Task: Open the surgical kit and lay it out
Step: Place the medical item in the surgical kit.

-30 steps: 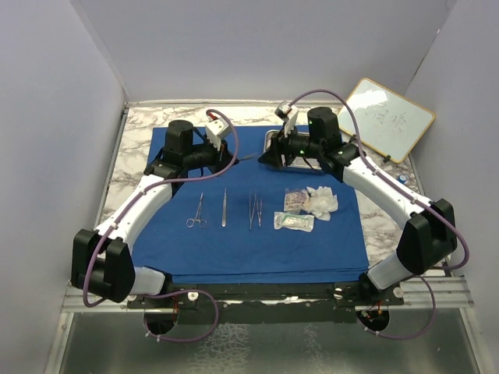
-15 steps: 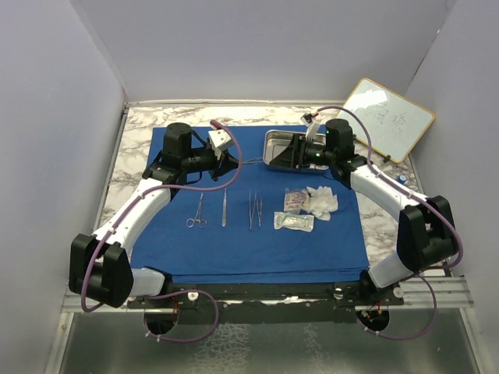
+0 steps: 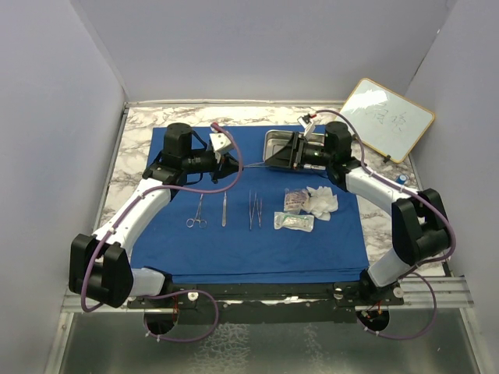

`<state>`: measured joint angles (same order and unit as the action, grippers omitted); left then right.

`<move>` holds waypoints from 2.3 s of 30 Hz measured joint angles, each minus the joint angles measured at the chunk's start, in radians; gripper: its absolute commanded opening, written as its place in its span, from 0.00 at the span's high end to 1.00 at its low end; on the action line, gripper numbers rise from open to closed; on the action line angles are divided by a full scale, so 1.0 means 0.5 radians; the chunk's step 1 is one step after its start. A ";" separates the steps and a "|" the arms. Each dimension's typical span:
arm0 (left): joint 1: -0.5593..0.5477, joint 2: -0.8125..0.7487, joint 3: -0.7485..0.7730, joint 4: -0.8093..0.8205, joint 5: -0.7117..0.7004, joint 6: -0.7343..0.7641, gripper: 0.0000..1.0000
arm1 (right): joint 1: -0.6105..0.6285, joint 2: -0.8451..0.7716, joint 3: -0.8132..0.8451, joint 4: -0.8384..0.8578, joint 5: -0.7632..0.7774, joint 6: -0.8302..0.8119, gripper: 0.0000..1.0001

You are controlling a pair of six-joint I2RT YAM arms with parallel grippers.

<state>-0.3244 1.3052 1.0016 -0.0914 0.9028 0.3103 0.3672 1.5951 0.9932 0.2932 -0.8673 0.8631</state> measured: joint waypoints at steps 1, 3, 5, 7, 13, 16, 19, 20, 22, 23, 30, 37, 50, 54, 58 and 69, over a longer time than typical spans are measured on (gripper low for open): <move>0.000 0.000 0.000 0.000 0.008 0.000 1.00 | 0.000 0.008 -0.002 0.007 -0.004 0.011 0.62; 0.000 0.000 0.000 0.001 0.024 0.002 1.00 | 0.000 0.021 -0.011 0.033 -0.012 0.036 0.67; 0.000 0.000 0.000 0.000 0.036 0.005 1.00 | 0.000 0.027 -0.022 0.064 -0.023 0.060 0.74; 0.000 0.000 0.000 0.000 0.046 0.008 1.00 | 0.000 0.027 -0.039 0.101 -0.034 0.085 0.80; 0.000 0.000 0.000 0.001 0.051 0.027 1.00 | 0.000 0.030 -0.063 0.194 -0.055 0.154 0.94; 0.000 -0.001 -0.004 0.001 0.053 0.039 1.00 | -0.002 0.030 -0.063 0.221 -0.068 0.174 0.99; 0.002 -0.002 -0.018 0.002 0.053 0.053 1.00 | -0.004 0.030 -0.063 0.250 -0.080 0.188 0.99; 0.002 -0.004 -0.027 0.002 0.053 0.058 0.98 | -0.004 0.030 -0.063 0.256 -0.084 0.188 0.99; 0.002 -0.008 -0.043 0.002 0.053 0.069 0.92 | -0.004 0.030 -0.063 0.256 -0.089 0.187 0.99; 0.002 -0.008 -0.050 0.002 0.053 0.079 0.89 | -0.006 0.030 -0.063 0.256 -0.092 0.185 0.99; 0.002 -0.008 -0.082 -0.008 0.056 0.090 0.78 | -0.019 0.030 -0.063 0.291 -0.131 0.133 0.99; 0.002 -0.008 -0.082 -0.009 0.056 0.076 0.63 | -0.019 0.030 -0.063 0.311 -0.137 0.076 0.99; -0.069 0.034 0.063 -0.227 0.028 -0.009 0.41 | -0.018 0.037 0.133 0.046 -0.388 -0.563 0.99; -0.157 0.098 0.170 -0.365 -0.041 -0.006 0.39 | 0.002 0.060 0.236 -0.175 -0.464 -0.808 0.99; -0.196 0.171 0.262 -0.452 -0.079 -0.037 0.37 | 0.027 0.078 0.317 -0.394 -0.513 -1.023 0.99; -0.230 0.259 0.274 -0.519 -0.138 -0.138 0.44 | 0.066 0.122 0.437 -0.791 -0.596 -1.395 0.99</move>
<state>-0.4393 1.4349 1.1385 -0.3508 0.8337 0.2413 0.4004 1.6562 1.2118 -0.1024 -1.1652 0.1654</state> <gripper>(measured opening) 0.593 0.012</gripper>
